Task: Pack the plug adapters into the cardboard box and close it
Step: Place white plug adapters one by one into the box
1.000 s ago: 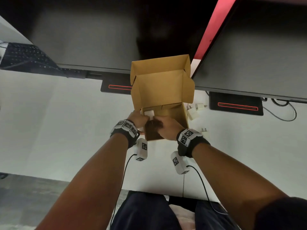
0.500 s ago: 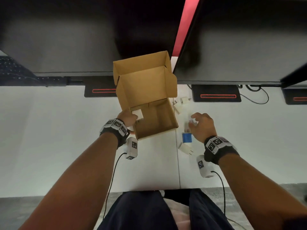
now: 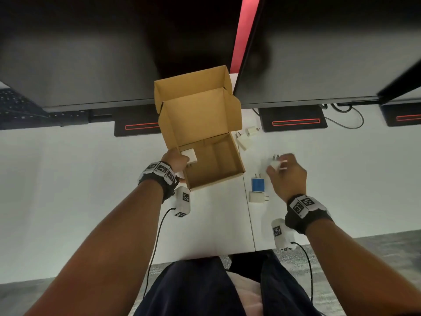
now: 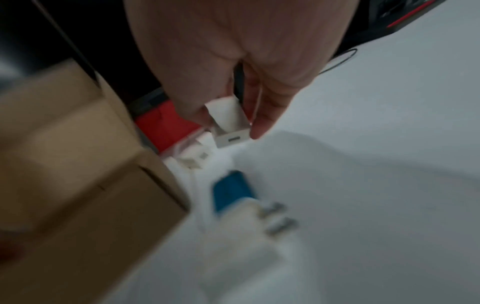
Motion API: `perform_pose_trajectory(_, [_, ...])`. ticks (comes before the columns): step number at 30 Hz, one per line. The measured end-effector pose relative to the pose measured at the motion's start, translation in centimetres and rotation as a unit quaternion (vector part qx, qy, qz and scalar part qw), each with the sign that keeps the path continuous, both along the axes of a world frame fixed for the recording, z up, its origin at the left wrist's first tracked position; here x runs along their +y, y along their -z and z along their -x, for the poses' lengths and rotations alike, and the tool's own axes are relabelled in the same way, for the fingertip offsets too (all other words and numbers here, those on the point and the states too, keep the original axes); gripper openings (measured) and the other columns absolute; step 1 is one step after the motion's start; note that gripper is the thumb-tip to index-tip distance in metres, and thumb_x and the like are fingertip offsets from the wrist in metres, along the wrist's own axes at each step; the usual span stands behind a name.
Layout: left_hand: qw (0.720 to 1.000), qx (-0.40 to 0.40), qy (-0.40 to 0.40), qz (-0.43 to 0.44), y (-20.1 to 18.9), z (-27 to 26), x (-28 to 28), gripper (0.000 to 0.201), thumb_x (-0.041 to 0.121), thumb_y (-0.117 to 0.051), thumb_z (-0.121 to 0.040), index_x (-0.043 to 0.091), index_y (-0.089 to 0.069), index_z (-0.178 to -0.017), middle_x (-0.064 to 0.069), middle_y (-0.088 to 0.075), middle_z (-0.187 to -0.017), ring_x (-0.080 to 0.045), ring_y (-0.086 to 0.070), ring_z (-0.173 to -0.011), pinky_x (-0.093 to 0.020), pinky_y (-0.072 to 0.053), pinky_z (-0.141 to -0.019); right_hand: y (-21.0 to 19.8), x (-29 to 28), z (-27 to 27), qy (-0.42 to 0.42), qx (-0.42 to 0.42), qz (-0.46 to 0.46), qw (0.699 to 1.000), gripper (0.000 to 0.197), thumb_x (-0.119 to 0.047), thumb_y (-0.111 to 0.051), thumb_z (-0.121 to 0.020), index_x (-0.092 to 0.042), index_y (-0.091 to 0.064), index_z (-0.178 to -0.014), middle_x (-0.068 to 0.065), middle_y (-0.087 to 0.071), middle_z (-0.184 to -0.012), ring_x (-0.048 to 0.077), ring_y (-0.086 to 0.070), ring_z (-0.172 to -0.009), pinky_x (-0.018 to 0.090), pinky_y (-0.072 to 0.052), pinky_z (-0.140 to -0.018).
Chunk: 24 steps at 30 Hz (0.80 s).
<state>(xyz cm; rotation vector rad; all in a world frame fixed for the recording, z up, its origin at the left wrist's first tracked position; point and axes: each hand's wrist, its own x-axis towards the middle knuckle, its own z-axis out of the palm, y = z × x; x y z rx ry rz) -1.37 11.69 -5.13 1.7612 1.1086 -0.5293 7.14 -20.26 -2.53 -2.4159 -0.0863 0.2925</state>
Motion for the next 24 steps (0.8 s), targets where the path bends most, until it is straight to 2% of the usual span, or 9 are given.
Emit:
perform_pose_trajectory(2, [1.000,-0.005,-0.001,-0.003,-0.3,0.1,-0.3,0.014,0.013,-0.059,-0.093,0.007,-0.061,-0.106,-0.023,-0.066,-0.123,-0.044,-0.064,-0.115,-0.057,-0.059,-0.097,-1.9,1.8,0.5,0.006,-0.030,-0.097,0.995,0.044,-0.017,-0.078,-0.083,-0.019,-0.047,-0.115,0.001,-0.069,-0.099,0.021,-0.071,-0.085,0.018,-0.053,-0.070])
perform_pose_trajectory(5, [1.000,0.001,-0.002,0.004,-0.5,0.0,-0.3,0.015,0.014,-0.059,-0.094,0.010,-0.057,-0.109,-0.022,-0.064,-0.124,-0.043,-0.062,-0.116,-0.058,-0.059,-0.098,-4.2,5.5,1.2,-0.079,-0.017,-0.180,0.980,0.059,-0.013,-0.080,-0.077,-0.032,-0.048,-0.123,0.002,-0.067,-0.109,0.013,-0.069,-0.094,0.021,-0.058,-0.074])
perform_pose_trajectory(8, [1.000,0.011,-0.003,0.020,0.0,-0.1,0.1,0.030,0.020,-0.059,-0.091,0.015,-0.061,-0.120,-0.015,-0.066,-0.125,-0.041,-0.063,-0.116,-0.057,-0.060,-0.095,-4.6,9.3,1.7,-0.198,-0.023,-0.099,0.975,0.037,-0.018,-0.078,-0.075,-0.026,-0.061,-0.106,0.005,-0.061,-0.104,0.016,-0.063,-0.087,0.022,-0.056,-0.070])
perform_pose_trajectory(10, [1.000,0.015,0.000,0.021,0.7,-0.1,0.4,0.036,0.022,-0.060,-0.087,0.015,-0.062,-0.122,-0.015,-0.067,-0.125,-0.041,-0.064,-0.115,-0.057,-0.060,-0.095,-3.8,11.4,1.7,-0.243,-0.013,-0.023,0.970,0.025,-0.020,-0.077,-0.077,-0.023,-0.057,-0.092,0.003,-0.061,-0.095,0.018,-0.060,-0.081,0.023,-0.052,-0.068])
perform_pose_trajectory(13, [1.000,0.011,0.010,0.015,1.0,-0.1,0.5,0.045,0.026,-0.058,-0.080,0.014,-0.062,-0.123,-0.017,-0.069,-0.125,-0.042,-0.065,-0.115,-0.056,-0.060,-0.094,-2.0,13.5,1.5,-0.284,0.003,0.072,0.956,0.026,-0.022,-0.075,-0.082,-0.021,-0.048,-0.083,0.004,-0.063,-0.088,0.025,-0.063,-0.081,0.039,-0.059,-0.072])
perform_pose_trajectory(17, [1.000,0.007,0.007,0.016,0.2,0.0,0.2,0.033,0.019,-0.059,-0.090,0.008,-0.065,-0.121,-0.019,-0.070,-0.121,-0.041,-0.067,-0.112,-0.056,-0.060,-0.096,0.1,15.0,1.3,-0.305,-0.007,0.127,0.944,0.013,-0.027,-0.068,-0.092,-0.020,-0.057,-0.090,0.005,-0.068,-0.090,0.027,-0.067,-0.083,0.041,-0.060,-0.075])
perform_pose_trajectory(20, [1.000,0.003,0.000,0.023,0.2,0.1,0.2,0.037,0.022,-0.059,-0.086,0.008,-0.065,-0.119,-0.019,-0.071,-0.118,-0.041,-0.067,-0.112,-0.058,-0.060,-0.095,0.8,15.6,0.9,-0.317,0.017,0.110,0.942,0.015,-0.020,-0.073,-0.089,-0.017,-0.058,-0.087,0.006,-0.068,-0.090,0.025,-0.066,-0.083,0.038,-0.059,-0.077])
perform_pose_trajectory(22, [1.000,0.003,0.004,0.029,0.3,0.1,0.2,0.037,0.020,-0.058,-0.085,0.007,-0.066,-0.119,-0.020,-0.071,-0.118,-0.041,-0.068,-0.112,-0.058,-0.060,-0.096,1.0,15.9,0.9,-0.350,0.031,0.098,0.931,0.015,-0.018,-0.076,-0.086,-0.014,-0.065,-0.095,0.005,-0.070,-0.097,0.023,-0.066,-0.090,0.035,-0.057,-0.084])
perform_pose_trajectory(24, [0.999,0.002,0.010,0.032,0.2,0.1,0.1,0.035,0.016,-0.055,-0.089,0.003,-0.067,-0.119,-0.024,-0.071,-0.120,-0.042,-0.067,-0.114,-0.059,-0.059,-0.097,1.3,16.0,0.9,-0.372,0.031,0.091,0.923,0.018,-0.012,-0.071,-0.088,-0.011,-0.070,-0.106,0.006,-0.072,-0.104,0.024,-0.066,-0.099,0.034,-0.055,-0.090])
